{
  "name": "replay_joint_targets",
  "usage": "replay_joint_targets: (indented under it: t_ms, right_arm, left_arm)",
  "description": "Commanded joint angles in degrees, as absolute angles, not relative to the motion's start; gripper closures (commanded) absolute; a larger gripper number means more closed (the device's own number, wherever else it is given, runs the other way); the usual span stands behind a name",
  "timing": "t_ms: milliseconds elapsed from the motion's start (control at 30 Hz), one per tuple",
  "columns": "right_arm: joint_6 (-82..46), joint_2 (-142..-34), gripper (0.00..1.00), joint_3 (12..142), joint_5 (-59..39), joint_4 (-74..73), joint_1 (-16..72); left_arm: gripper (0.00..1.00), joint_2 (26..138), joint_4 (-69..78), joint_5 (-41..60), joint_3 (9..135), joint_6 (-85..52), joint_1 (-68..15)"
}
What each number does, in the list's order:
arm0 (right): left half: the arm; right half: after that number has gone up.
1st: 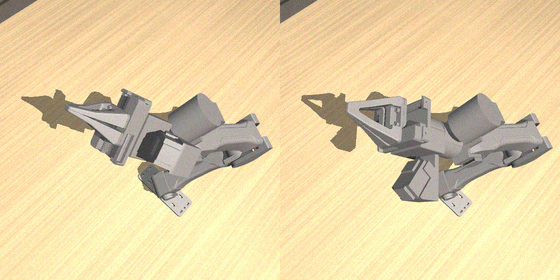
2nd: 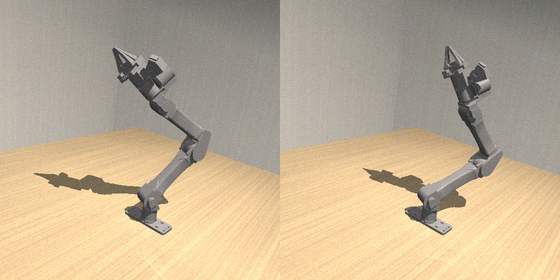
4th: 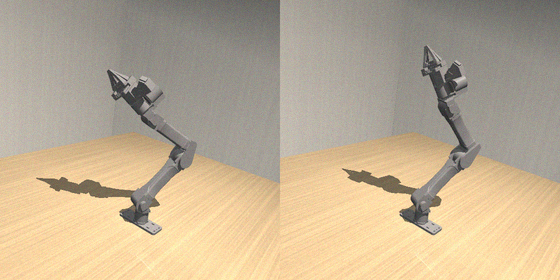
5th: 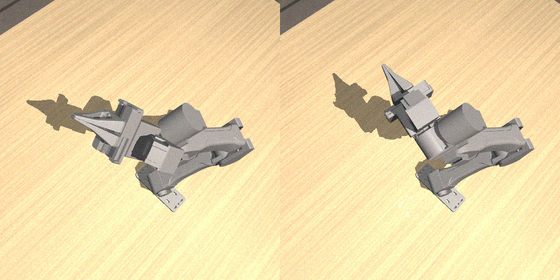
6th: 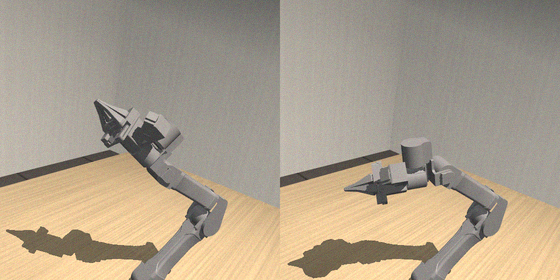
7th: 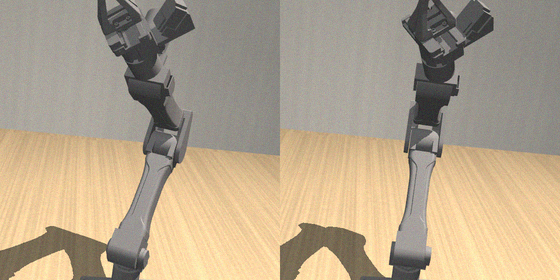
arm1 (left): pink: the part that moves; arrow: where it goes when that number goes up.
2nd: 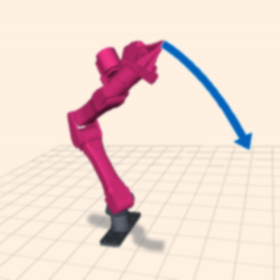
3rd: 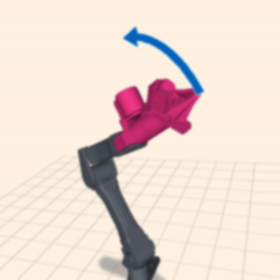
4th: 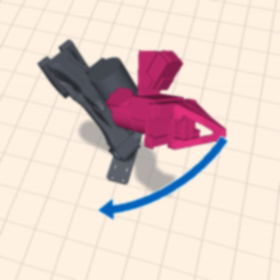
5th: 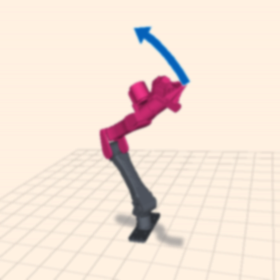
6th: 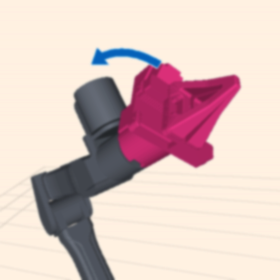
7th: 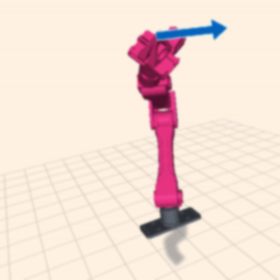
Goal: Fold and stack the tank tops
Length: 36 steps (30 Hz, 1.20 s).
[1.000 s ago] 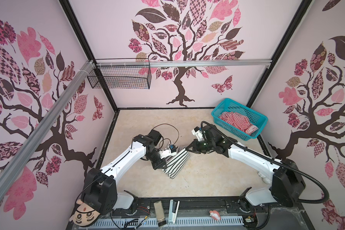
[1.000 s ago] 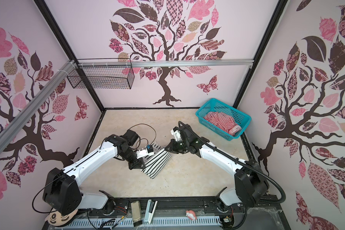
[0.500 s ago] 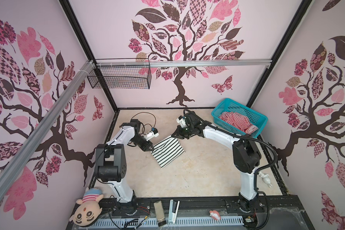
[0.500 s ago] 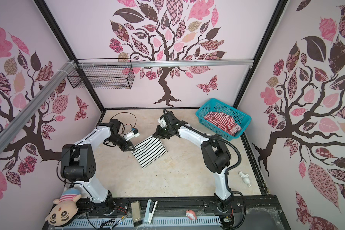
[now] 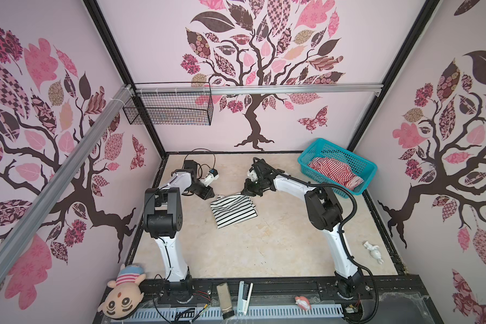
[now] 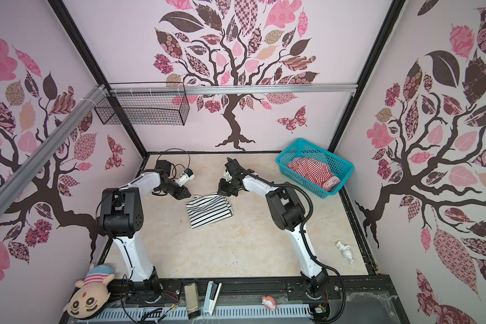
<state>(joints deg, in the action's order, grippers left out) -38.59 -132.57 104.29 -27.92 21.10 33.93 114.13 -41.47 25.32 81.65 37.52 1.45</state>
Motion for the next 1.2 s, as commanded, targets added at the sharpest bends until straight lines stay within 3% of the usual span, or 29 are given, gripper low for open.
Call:
replay_joint_targets:
  t_ms: [0,233,800,967,1167]
  right_arm:
    - [-38.95,-130.23,1.0,100.96,-26.45,19.68,33.07]
    - [-43.09,-127.6,1.0,91.27,-26.71,10.25,31.64]
    - [-43.78,-123.98,1.0,85.59,-28.81,5.07,31.55]
    - [-43.34,-123.3,1.0,86.51,-29.17,5.56,31.55]
    - [-43.51,-120.1,1.0,84.36,-30.32,1.33,31.55]
  left_arm:
    - [0.79,112.02,-39.0,29.31,83.63,35.78,1.1]
    - [0.73,115.08,-37.87,28.31,86.32,33.89,-0.21]
    - [0.73,127.18,-44.49,19.13,100.45,33.64,-9.22]
    - [0.76,127.33,-46.27,17.24,98.94,35.12,-9.44]
    - [0.88,127.76,-47.28,16.35,96.85,36.1,-9.5]
